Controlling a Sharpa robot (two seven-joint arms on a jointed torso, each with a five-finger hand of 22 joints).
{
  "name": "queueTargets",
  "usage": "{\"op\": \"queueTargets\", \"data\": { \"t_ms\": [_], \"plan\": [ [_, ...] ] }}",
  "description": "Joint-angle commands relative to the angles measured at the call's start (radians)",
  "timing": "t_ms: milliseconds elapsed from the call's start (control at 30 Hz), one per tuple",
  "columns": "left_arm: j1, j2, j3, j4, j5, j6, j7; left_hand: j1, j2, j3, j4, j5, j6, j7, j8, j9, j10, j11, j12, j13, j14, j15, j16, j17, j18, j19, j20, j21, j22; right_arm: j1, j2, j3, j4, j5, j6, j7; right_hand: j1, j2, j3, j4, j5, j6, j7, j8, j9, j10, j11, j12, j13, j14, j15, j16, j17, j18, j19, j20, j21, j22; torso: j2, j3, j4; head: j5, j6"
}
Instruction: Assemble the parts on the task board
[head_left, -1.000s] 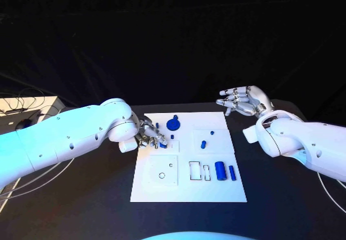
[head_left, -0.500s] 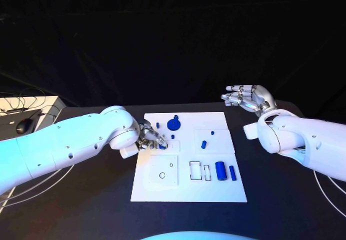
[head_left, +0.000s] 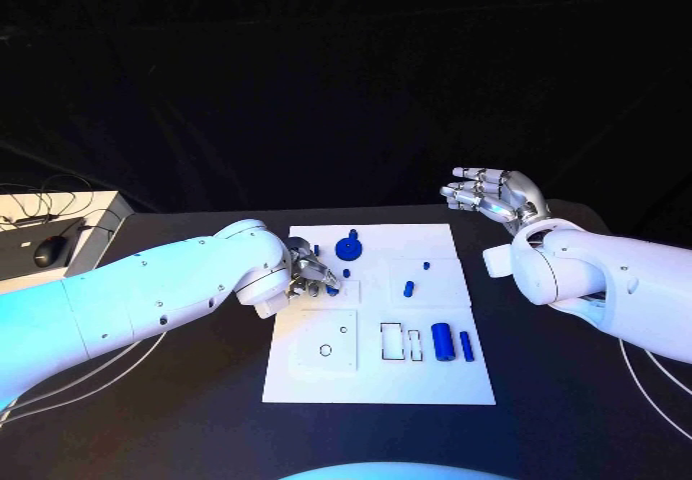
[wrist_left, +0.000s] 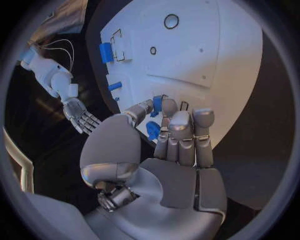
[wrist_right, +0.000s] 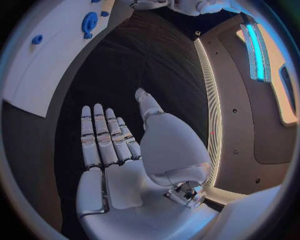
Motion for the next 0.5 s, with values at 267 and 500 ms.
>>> {"op": "queueTargets", "data": {
  "t_ms": [267, 500],
  "plan": [
    [-0.001, 0.015, -0.001, -0.011, -0.051, -0.006, 0.016, 0.01, 0.0, 0.17, -0.163, 0.014, 0.033, -0.023, 0.0, 0.003, 0.024, -0.017, -0.007, 0.002, 0.001, -0.008, 0.004, 0.001, -0.015, 0.008, -0.003, 0.005, 0.005, 0.0, 0.002, 0.0, 0.0, 0.017, 0.021, 0.022, -0.008, 0.0, -0.001, 0.002, 0.007, -0.015, 0.059, -0.004, -0.001, -0.018, 0.003, -0.007, -0.002, -0.011, 0.002, -0.006, -0.002, -0.027, -0.067, 0.003, -0.006, -0.004, 0.0, -0.0007, 0.0007, -0.002, -0.013],
    [-0.001, 0.018, -0.002, -0.014, -0.064, 0.03, 0.005, 0.011, 0.0, 0.169, -0.163, 0.015, 0.033, -0.022, -0.001, 0.003, 0.024, -0.017, -0.009, 0.001, 0.0, -0.008, 0.004, 0.0, -0.016, 0.009, -0.003, 0.006, 0.006, 0.0, 0.001, 0.0, 0.001, 0.017, 0.022, 0.022, -0.009, -0.001, -0.002, 0.003, 0.007, -0.017, 0.06, -0.004, -0.001, -0.02, 0.003, -0.007, -0.002, -0.016, 0.002, -0.006, -0.002, -0.028, -0.068, 0.003, -0.005, -0.004, 0.0, -0.0007, 0.0011, -0.002, -0.017]
  ]
}}
